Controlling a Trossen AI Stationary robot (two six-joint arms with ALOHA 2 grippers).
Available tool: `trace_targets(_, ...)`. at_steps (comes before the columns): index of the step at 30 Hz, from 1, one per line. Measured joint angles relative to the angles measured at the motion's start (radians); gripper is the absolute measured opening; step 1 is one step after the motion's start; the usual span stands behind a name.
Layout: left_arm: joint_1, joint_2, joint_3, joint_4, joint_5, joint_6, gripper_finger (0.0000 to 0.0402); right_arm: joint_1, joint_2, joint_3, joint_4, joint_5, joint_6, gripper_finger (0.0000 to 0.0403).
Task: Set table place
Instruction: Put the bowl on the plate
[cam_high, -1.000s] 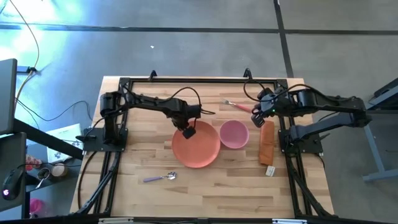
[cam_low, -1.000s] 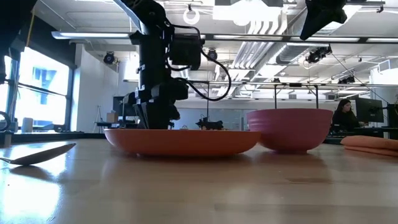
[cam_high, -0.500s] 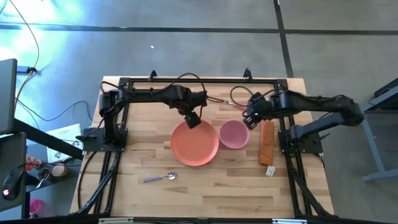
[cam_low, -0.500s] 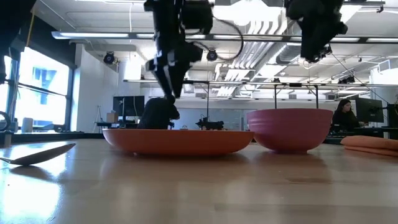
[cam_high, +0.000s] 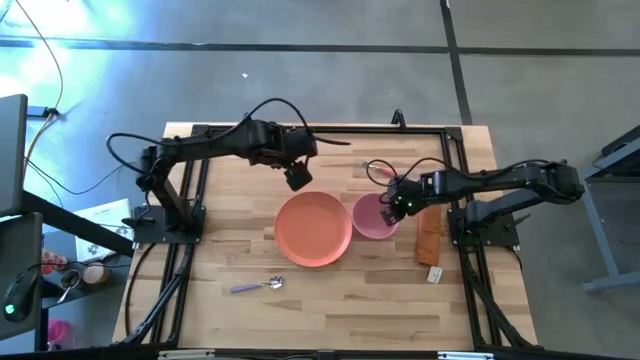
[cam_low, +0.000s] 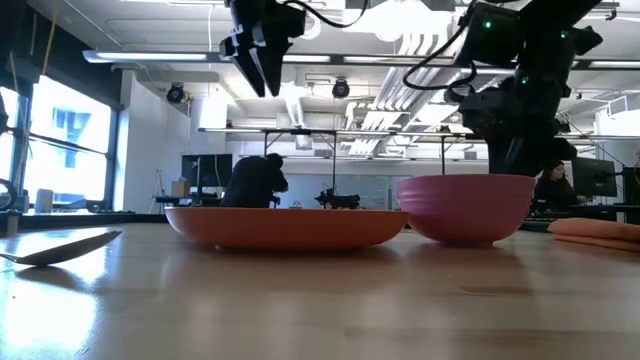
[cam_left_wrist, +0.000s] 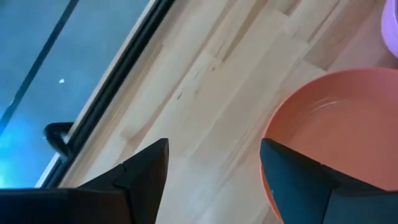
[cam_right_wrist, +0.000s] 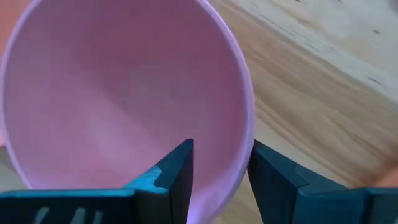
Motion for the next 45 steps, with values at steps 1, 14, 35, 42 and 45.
trace_targets(1,0.0,-0.004,0.0,-0.005,-0.009,-0.002,0.0241,-0.002,0.0,-0.004,0.01,0.0,-0.008,0.0136)
trace_targets(14,0.0,-0.015,0.0,-0.08,-0.039,-0.049,0.0232,-0.052,0.0,0.135,-0.044,0.035,-0.145,0.0004)
trace_targets(35,0.0,-0.003,0.0,0.383,0.3,0.076,0.0234,-0.059,0.279,0.61,-0.305,0.235,-0.463,0.0001)
trace_targets(42,-0.008,0.086,-0.001,0.326,0.291,0.058,0.0234,-0.068,0.309,0.61,-0.215,0.198,-0.479,0.0)
trace_targets(45,-0.007,0.111,-0.002,0.343,0.302,0.056,0.0234,-0.068,0.297,0.61,-0.189,0.195,-0.481,0.0)
